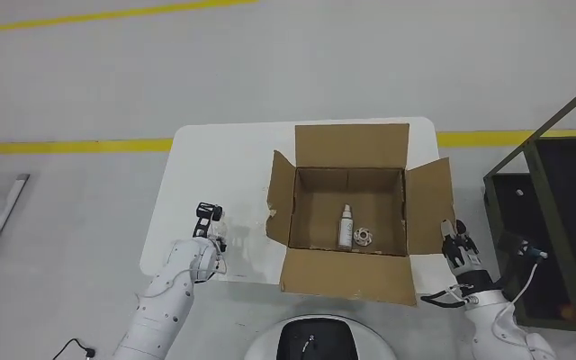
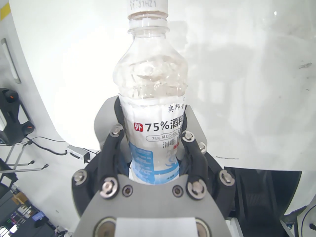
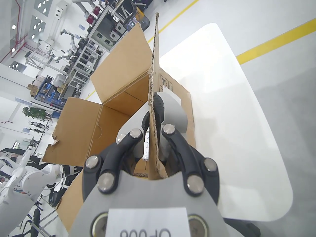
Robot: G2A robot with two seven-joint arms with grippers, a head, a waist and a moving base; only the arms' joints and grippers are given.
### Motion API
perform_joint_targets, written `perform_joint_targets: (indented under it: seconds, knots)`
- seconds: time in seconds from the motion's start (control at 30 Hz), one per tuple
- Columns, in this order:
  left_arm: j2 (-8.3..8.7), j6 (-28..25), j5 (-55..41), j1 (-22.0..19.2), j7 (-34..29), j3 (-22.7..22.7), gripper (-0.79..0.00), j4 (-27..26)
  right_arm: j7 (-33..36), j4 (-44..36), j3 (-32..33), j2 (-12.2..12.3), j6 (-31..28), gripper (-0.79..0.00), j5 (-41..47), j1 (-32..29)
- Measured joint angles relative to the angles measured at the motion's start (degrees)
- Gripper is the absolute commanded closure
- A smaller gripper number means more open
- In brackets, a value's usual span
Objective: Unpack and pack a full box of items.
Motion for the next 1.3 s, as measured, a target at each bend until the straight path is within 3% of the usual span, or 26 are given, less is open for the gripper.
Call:
perform_joint_targets:
  seconds: [0.23,0.4,0.43,0.47,0.5,0.53,0.9,1.3]
  knots:
    - [-0.48,-0.03,-0.51,-1.73,0.99,1.02,0.0,2.98,0.5,-0.08,0.4,-0.27,0.07,0.0,0.47,0.07]
    - [-0.61,-0.36,0.13,-1.92,1.04,1.52,-0.182,4.39,1.15,-0.15,0.27,-0.42,-0.03,0.0,0.05,0.39]
    - [-0.63,-0.32,0.03,-2.0,0.99,1.47,-0.231,4.54,1.24,-0.15,0.26,-0.45,-0.06,0.0,-0.03,0.43]
    - [-0.64,-0.28,-0.05,-2.06,0.96,1.41,-0.329,4.65,1.3,-0.13,0.24,-0.48,-0.08,0.0,-0.1,0.47]
    - [-0.66,-0.29,-0.09,-2.11,0.93,1.39,-0.727,4.72,1.34,-0.1,0.22,-0.51,-0.1,0.0,-0.15,0.52]
    - [-0.68,-0.37,-0.16,-2.15,0.9,1.37,-0.785,4.79,1.38,-0.02,0.18,-0.55,-0.12,0.0,-0.24,0.6]
    - [-0.64,-1.54,0.32,-2.56,0.09,0.94,-0.785,2.86,2.83,1.16,-0.08,-1.03,-0.04,0.0,3.91,2.2]
    - [0.72,-0.57,-1.8,1.09,-4.71,-6.8,-0.785,-9.83,5.51,3.36,-1.6,-1.52,-0.41,0.0,9.81,5.43]
